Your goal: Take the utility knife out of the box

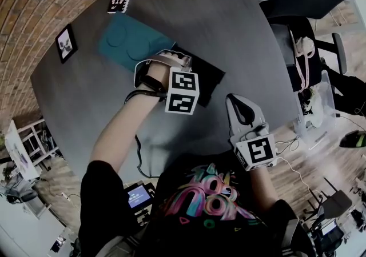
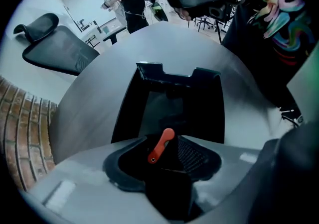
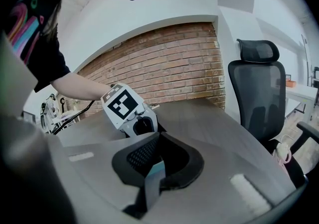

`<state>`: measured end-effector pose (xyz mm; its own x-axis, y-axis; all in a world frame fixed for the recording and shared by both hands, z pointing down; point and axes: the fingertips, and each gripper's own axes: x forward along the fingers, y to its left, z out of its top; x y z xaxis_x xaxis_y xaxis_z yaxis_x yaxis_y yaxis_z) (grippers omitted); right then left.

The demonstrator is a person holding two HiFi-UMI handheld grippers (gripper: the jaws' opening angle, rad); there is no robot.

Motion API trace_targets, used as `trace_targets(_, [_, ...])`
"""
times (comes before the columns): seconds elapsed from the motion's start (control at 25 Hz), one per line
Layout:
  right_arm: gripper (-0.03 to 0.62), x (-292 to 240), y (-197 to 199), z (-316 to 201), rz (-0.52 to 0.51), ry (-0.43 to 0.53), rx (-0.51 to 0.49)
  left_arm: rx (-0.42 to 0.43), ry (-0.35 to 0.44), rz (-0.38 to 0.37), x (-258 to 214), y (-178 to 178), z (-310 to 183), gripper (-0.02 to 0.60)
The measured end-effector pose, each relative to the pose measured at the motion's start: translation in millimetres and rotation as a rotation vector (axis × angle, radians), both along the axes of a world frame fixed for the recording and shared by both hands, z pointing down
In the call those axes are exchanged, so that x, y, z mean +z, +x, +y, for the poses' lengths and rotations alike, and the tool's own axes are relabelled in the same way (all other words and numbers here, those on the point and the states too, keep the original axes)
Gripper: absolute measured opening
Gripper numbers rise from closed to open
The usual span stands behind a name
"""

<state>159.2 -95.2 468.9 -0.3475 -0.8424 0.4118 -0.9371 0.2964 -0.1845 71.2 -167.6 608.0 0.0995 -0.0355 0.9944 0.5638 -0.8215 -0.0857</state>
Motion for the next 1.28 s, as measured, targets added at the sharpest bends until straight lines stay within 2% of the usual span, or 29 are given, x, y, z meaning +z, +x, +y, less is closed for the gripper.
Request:
trace_targets(0.16, [-0.002, 2, -1, -1, -0.006, 0.000, -0.004, 0.022, -0.010, -0.037, 2, -2, 3, 0.171])
trace_targets(0.28, [-0.002, 3, -2, -3, -0.005, -0.004, -0.007, 0.103, -0.031, -0.084, 6, -4, 11, 0.110])
trace_targets(0.44, [-0.002, 4, -1, -5, 0.000, -0.007, -0.006, 0.101, -0.069, -0.118, 7, -5, 12, 0.109])
trace_targets(0.88, [-0.002, 8, 3, -4, -0.009, -0.021, 0.018, 0.120, -0.075, -0.109, 6, -5, 13, 0.109])
trace_targets(1.04, [-0.002, 7, 3, -3, -0.009, -0.014, 0.022, 0.136, -0.067, -0.091, 6, -6, 16, 0.064])
trace_targets(1.28, [-0.002, 2, 3, -1, -0.003, -0.003, 0.028, 0.134, -0.079, -0.068, 4, -7, 18, 0.055])
